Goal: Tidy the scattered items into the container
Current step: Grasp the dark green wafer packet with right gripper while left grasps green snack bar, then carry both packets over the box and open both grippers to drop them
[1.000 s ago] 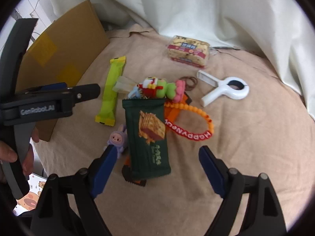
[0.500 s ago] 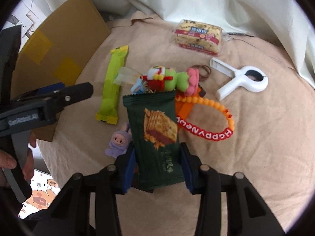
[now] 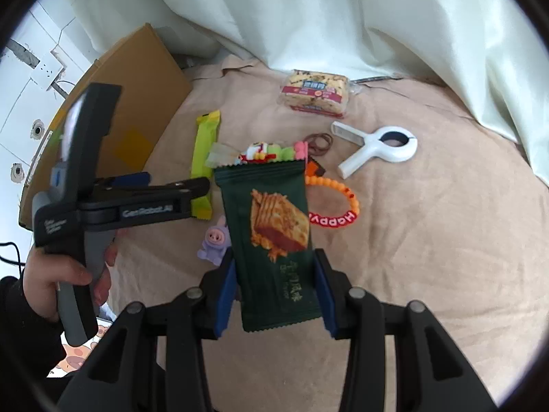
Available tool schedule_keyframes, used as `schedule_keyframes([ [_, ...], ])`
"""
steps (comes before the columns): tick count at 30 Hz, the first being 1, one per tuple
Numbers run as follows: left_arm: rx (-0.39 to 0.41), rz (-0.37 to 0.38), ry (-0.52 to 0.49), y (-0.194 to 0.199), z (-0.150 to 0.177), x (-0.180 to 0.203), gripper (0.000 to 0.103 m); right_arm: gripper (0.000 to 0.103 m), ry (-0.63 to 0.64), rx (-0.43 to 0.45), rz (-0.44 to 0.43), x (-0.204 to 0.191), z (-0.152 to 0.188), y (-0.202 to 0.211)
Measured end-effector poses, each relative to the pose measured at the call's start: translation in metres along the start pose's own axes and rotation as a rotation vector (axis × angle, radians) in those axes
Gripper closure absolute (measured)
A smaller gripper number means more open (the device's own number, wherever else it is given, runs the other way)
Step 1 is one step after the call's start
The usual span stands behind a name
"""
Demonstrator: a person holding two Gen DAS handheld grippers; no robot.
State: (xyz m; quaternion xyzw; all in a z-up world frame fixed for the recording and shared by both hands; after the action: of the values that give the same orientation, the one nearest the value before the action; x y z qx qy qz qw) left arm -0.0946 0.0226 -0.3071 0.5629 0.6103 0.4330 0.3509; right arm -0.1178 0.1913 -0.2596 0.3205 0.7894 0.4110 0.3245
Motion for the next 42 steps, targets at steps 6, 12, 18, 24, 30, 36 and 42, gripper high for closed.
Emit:
schedule_keyframes([
  [6, -0.041, 0.019, 0.008, -0.009, 0.001, 0.008, 0.047, 0.056, -0.01, 0.008, -0.009, 0.001, -0.002, 0.002],
  [12, -0.031, 0.027, -0.017, -0.008, -0.003, 0.012, 0.064, 0.056, -0.01, 0.012, -0.016, 0.0, 0.0, 0.006],
  [18, -0.019, 0.072, 0.002, -0.002, -0.004, 0.002, 0.081, 0.056, -0.022, 0.02, -0.022, -0.001, -0.001, 0.009],
  [24, -0.002, 0.074, -0.017, 0.03, -0.002, -0.005, 0.081, 0.056, -0.013, 0.046, -0.028, -0.006, -0.007, 0.018],
  [30, 0.096, 0.071, -0.032, 0.103, -0.015, -0.015, 0.08, 0.056, -0.012, 0.118, -0.025, -0.012, -0.03, 0.056],
  [36, 0.195, 0.04, -0.061, 0.155, -0.035, -0.014, 0.08, 0.056, 0.013, 0.173, -0.007, -0.019, -0.053, 0.082],
  [42, 0.212, 0.046, -0.059, 0.165, -0.04, -0.015, 0.08, 0.056, 0.027, 0.191, -0.01, -0.024, -0.06, 0.088],
])
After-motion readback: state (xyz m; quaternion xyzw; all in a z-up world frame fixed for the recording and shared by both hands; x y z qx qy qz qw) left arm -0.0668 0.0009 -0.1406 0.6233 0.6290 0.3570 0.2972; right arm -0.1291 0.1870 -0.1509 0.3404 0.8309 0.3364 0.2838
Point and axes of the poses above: each gripper's, at about its wrist camera, not at the fingertips, and y roughly against the way its jaws point, x to its right, z to its underside, the point moved 7 cm from there along -y, roughly the way its jaws point, and after that the axes turned 5 degrees about x, right-handed, at the moved point
